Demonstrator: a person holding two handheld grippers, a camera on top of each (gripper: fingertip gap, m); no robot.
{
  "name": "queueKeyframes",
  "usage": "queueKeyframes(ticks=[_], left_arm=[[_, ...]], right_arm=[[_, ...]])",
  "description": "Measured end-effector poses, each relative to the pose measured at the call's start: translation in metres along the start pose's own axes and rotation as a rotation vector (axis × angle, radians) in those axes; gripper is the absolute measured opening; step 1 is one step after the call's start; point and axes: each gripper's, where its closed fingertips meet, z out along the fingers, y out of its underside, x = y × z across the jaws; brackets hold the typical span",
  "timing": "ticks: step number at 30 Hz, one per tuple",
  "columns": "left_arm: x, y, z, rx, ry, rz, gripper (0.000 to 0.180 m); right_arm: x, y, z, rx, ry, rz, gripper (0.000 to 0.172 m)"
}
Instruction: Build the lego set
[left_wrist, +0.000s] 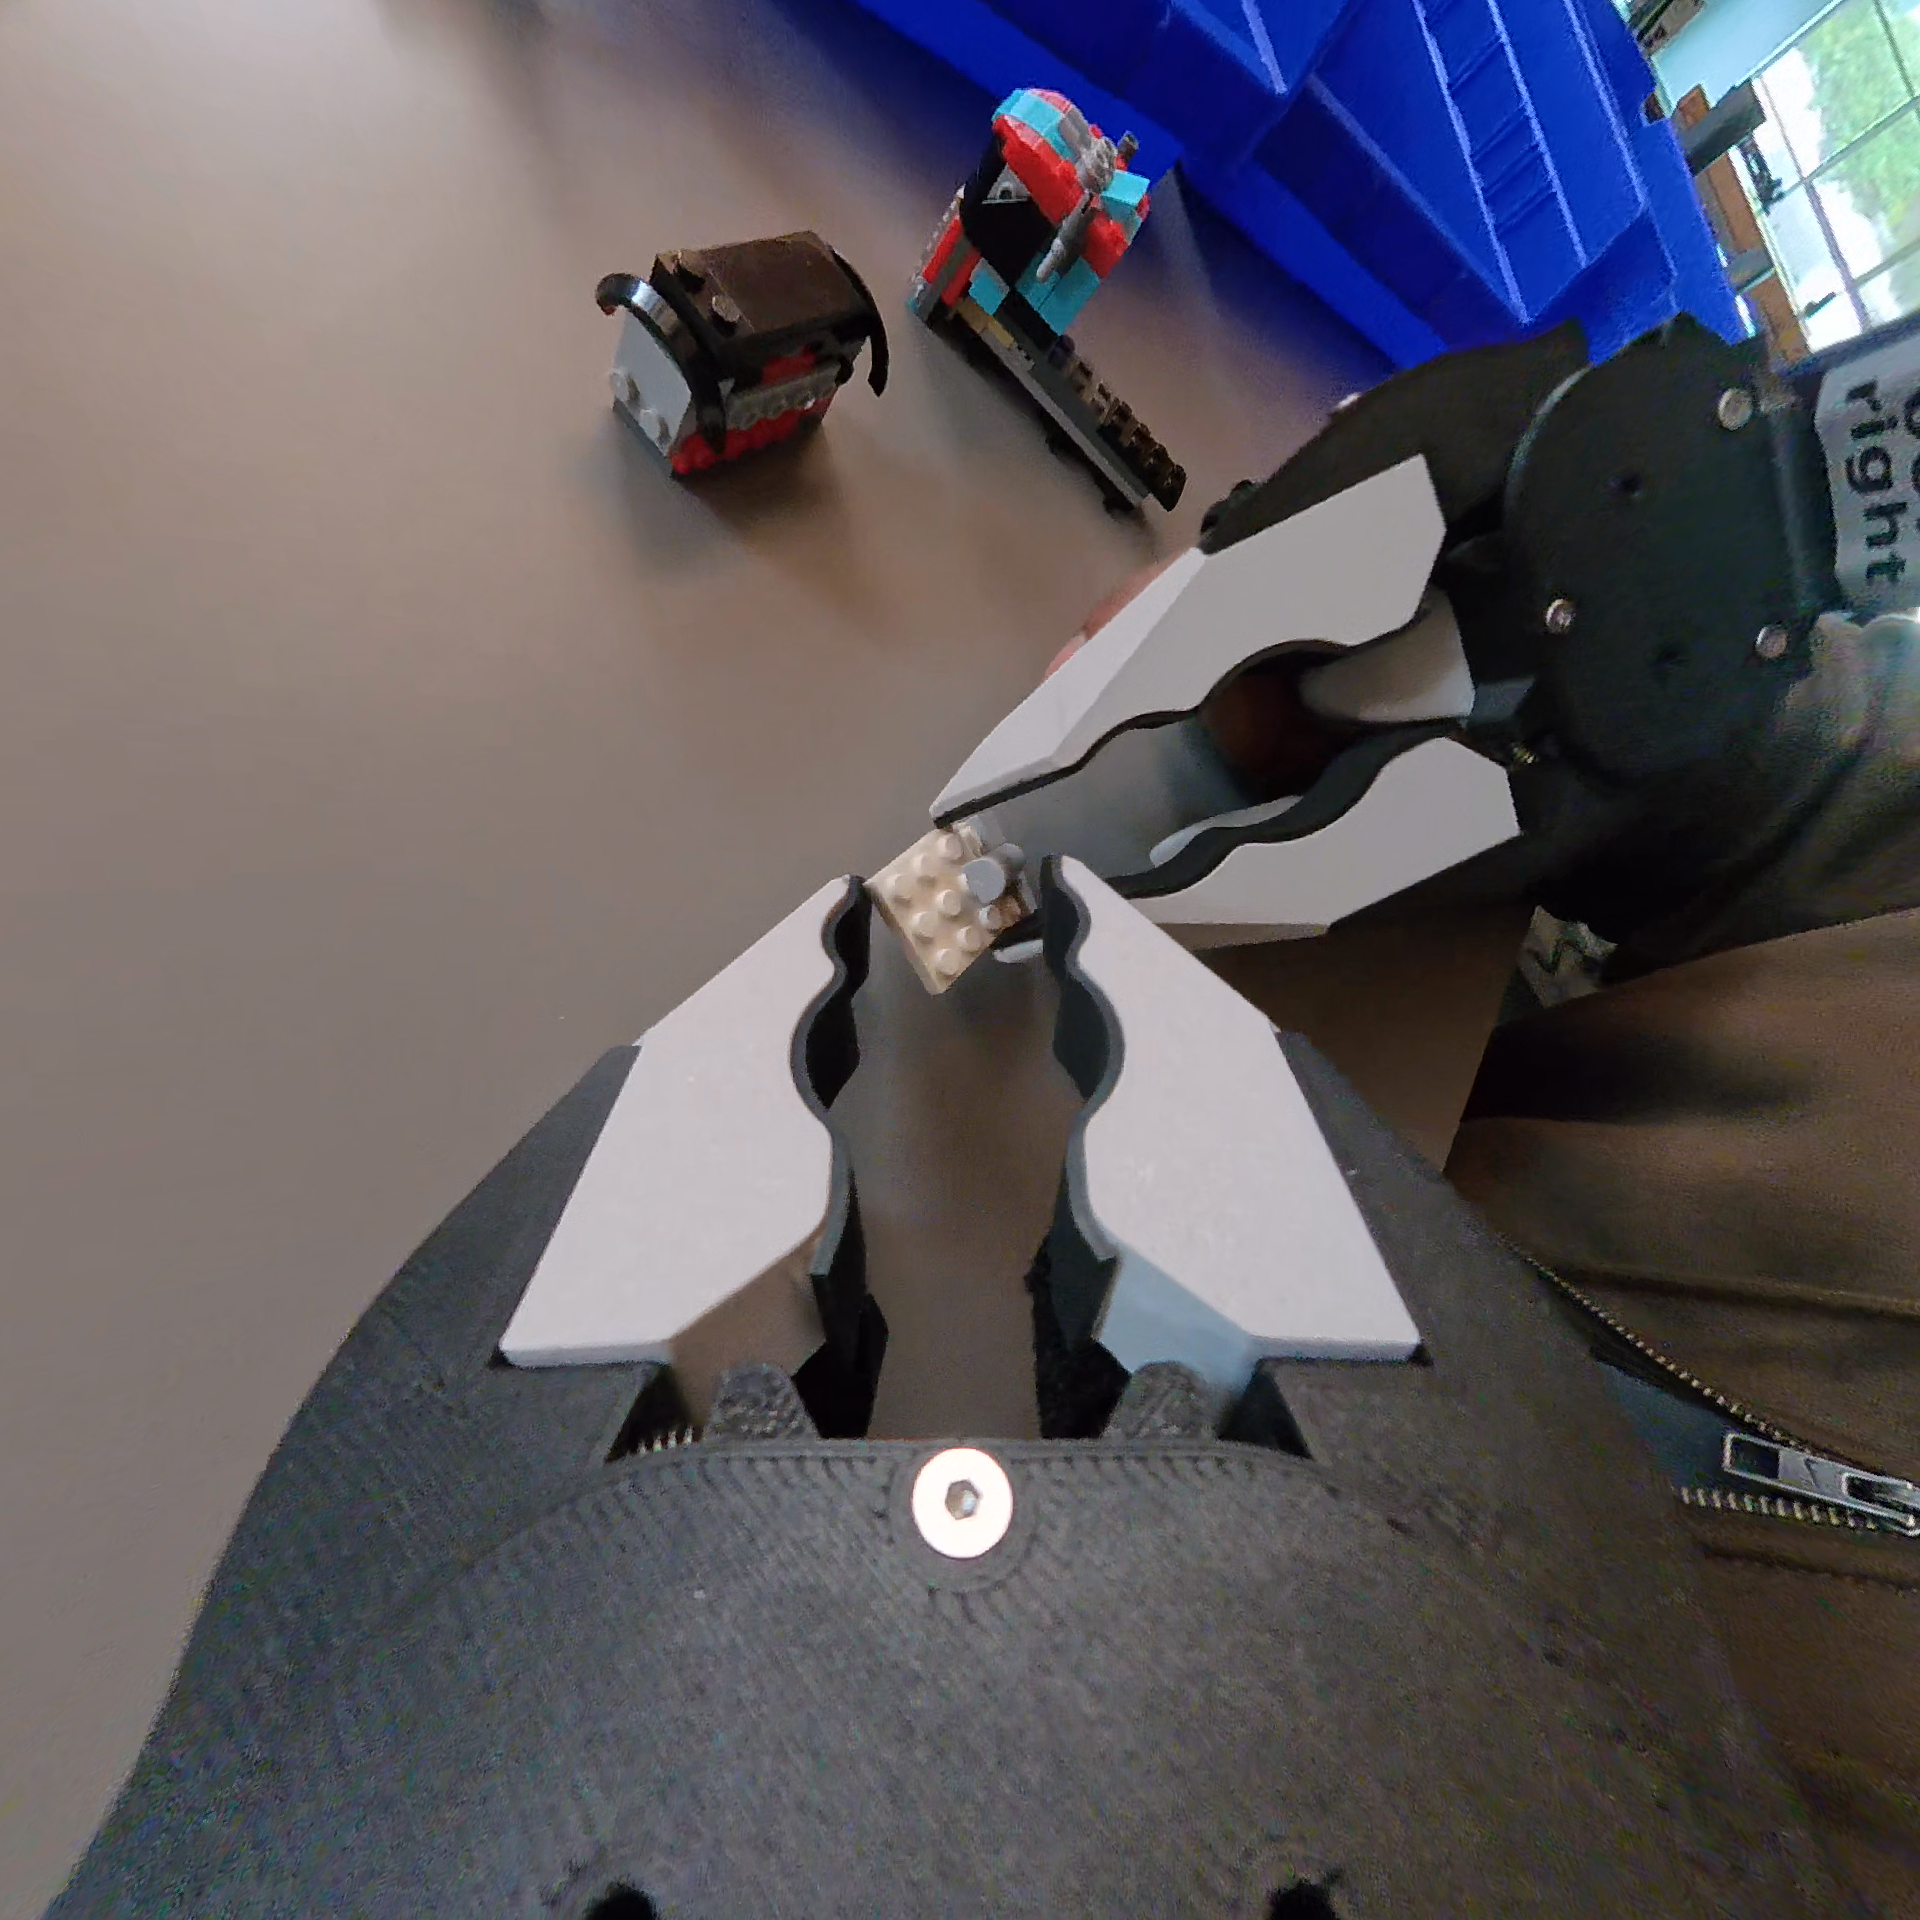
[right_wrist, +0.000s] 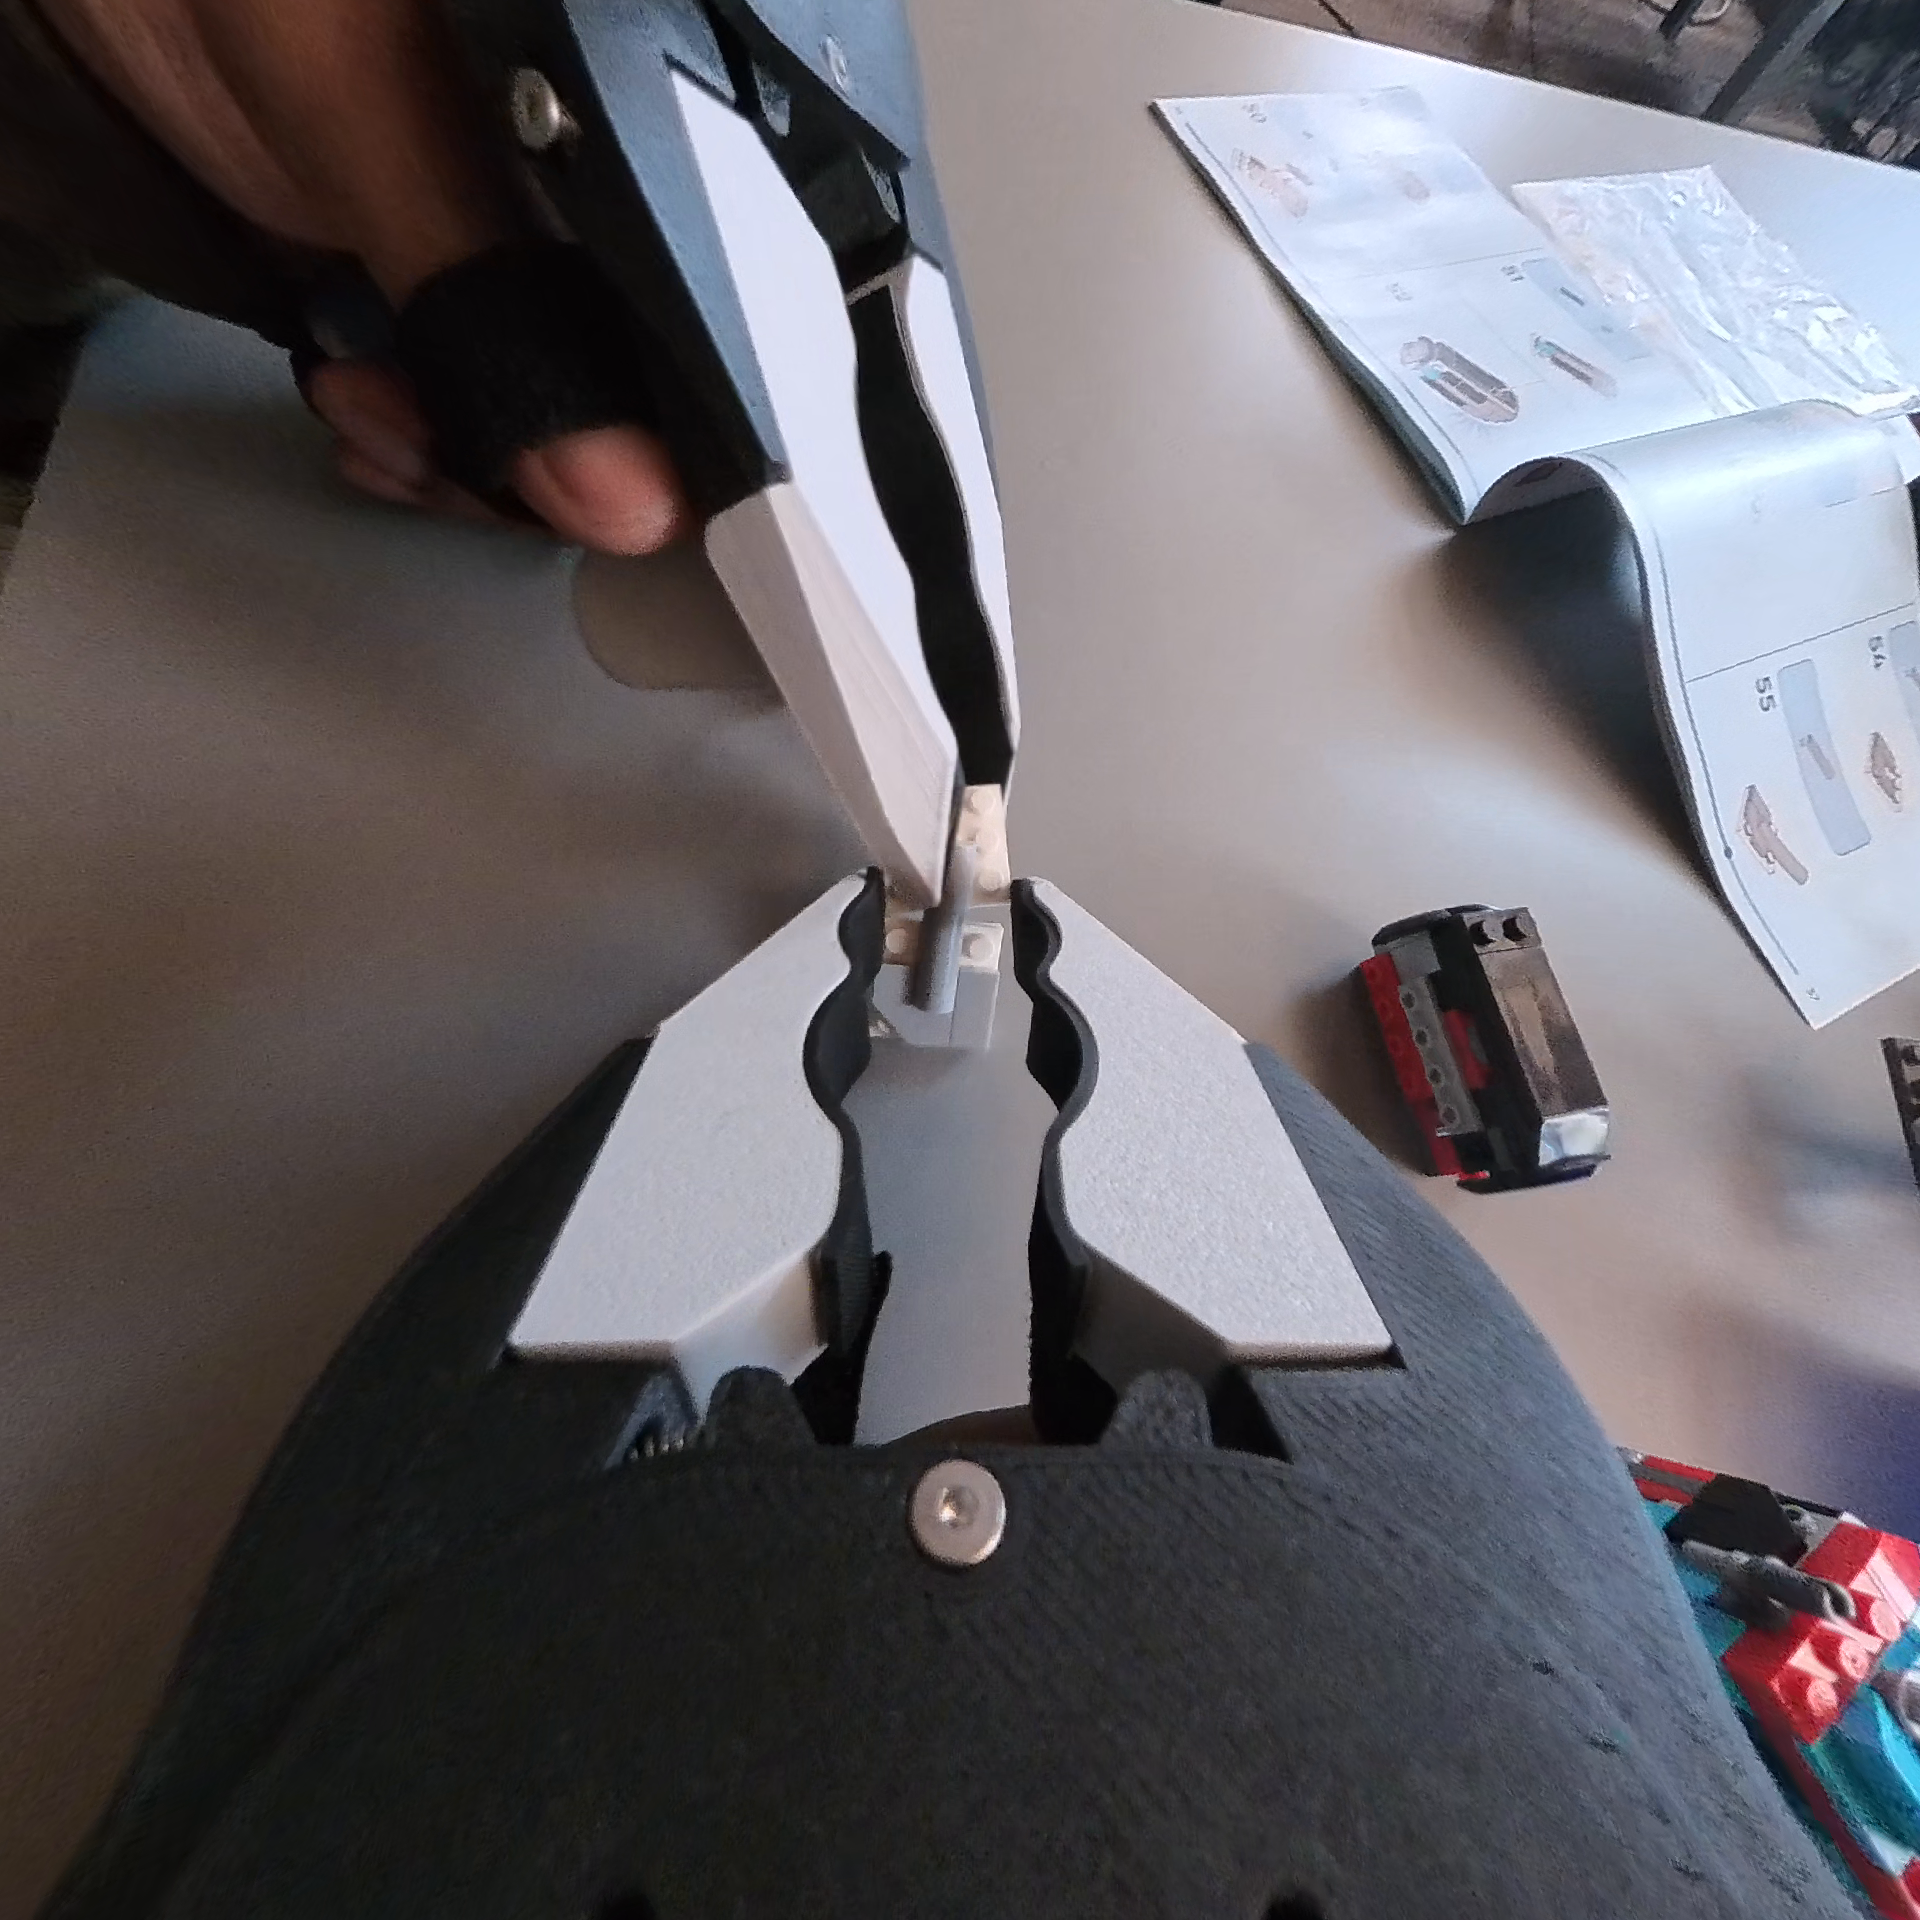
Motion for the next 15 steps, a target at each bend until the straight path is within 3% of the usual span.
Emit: queueKeyframes(ticks=[15], left_arm=[[0.0068, -0.0033, 0.0004, 0.048, 0.073, -0.118, 0.012]], right_arm=[[0.002, 0.0083, -0.0076, -0.005, 0.042, -0.048, 0.029]])
